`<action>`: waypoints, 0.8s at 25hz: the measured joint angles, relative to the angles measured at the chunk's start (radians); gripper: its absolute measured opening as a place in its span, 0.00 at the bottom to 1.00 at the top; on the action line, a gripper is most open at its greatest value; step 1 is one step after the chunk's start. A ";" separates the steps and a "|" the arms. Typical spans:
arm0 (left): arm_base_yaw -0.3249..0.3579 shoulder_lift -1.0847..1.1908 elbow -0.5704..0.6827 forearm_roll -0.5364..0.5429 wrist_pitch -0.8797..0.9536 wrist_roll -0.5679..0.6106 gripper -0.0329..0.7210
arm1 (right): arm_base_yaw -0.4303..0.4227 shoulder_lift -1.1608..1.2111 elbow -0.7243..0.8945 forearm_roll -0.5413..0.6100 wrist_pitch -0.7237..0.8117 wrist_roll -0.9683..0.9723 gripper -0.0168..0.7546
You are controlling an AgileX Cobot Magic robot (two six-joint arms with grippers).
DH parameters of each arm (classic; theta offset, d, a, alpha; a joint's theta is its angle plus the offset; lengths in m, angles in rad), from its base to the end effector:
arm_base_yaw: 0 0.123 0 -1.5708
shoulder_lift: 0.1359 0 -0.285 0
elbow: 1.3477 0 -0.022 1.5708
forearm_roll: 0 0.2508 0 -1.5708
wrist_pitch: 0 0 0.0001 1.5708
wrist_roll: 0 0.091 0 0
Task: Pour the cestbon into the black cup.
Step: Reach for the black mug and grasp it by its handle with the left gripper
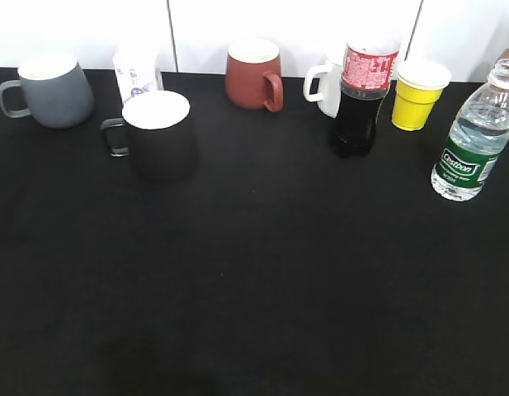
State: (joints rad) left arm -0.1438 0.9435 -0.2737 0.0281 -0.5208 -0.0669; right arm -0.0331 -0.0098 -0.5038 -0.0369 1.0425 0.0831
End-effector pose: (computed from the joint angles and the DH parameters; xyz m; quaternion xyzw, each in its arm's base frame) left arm 0.1758 -0.0267 0.2489 0.0417 0.7275 -0.0688 0.6814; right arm -0.0062 -0.0027 0.2798 0.0497 0.8432 -0.0051 0.5352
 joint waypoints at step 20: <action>-0.085 0.915 -0.125 0.082 -0.683 -0.074 0.68 | 0.000 0.000 0.000 0.000 0.000 0.000 0.79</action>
State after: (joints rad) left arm -0.2289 1.8586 -0.3992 0.1104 -1.2039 -0.1406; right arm -0.0331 -0.0098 -0.5038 -0.0369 1.0425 0.0831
